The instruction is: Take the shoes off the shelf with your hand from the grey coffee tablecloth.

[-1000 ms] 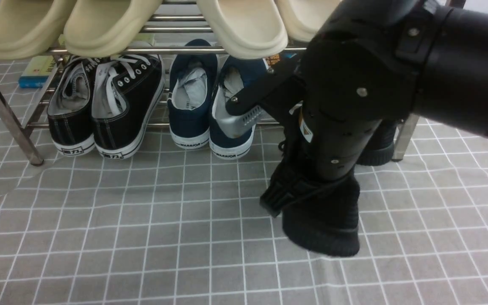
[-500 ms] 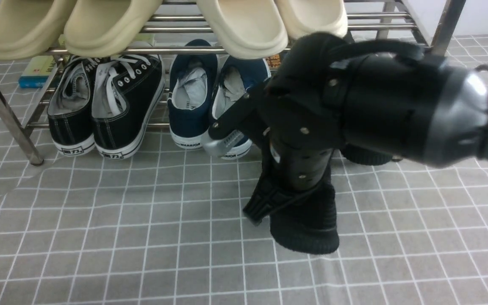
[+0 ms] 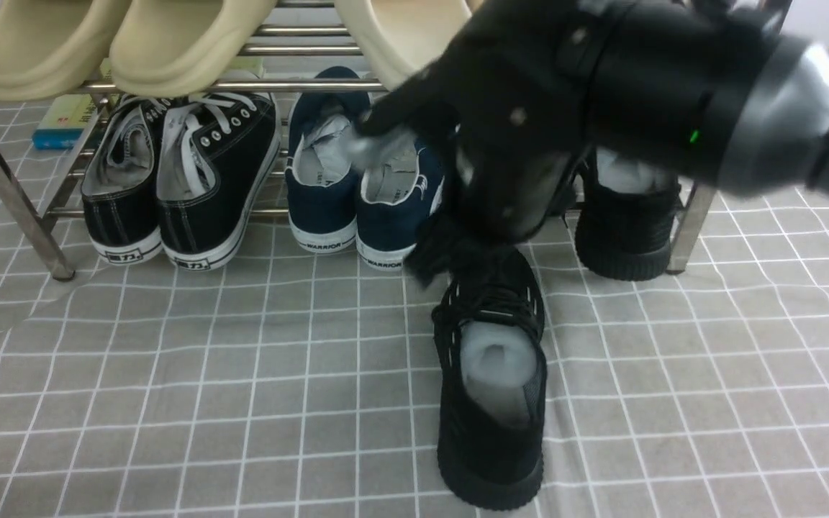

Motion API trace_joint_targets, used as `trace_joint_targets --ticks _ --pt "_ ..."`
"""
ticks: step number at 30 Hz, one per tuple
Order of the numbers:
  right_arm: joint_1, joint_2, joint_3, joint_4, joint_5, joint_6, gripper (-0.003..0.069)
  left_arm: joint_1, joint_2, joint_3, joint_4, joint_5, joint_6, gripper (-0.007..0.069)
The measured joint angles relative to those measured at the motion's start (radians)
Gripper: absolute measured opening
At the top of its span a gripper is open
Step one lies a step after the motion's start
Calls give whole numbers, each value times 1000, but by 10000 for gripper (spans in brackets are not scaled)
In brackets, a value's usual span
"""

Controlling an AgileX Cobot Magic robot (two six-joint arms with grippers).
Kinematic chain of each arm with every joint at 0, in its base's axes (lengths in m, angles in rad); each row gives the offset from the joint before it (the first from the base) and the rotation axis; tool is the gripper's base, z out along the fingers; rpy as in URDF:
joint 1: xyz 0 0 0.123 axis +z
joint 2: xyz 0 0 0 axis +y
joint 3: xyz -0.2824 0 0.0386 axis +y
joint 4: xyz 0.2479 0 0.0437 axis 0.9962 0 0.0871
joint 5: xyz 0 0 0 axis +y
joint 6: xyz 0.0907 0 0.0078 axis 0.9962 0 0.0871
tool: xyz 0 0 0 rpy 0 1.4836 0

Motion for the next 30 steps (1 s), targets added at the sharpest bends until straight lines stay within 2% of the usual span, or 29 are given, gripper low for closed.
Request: trace_joint_targets --ticks 8,15,19,20,22,23,25,30 --pt "-205 46 -9 -14 -66 48 499 0 0 0 0 0 0 240" --pt "-281 112 -9 -9 -146 48 465 0 0 0 0 0 0 240" --pt "-305 148 -9 -8 -157 48 389 0 0 0 0 0 0 240" --pt "-309 157 -9 -6 -151 48 311 0 0 0 0 0 0 240" --pt "-309 159 -9 3 -145 48 231 0 0 0 0 0 0 240" --pt "-308 157 -10 14 -132 48 108 0 0 0 0 0 0 240" --pt "-304 143 -10 32 -95 48 13 0 0 0 0 0 0 240" --pt "-274 64 -3 99 7 45 0 0 0 0 0 0 0 240"
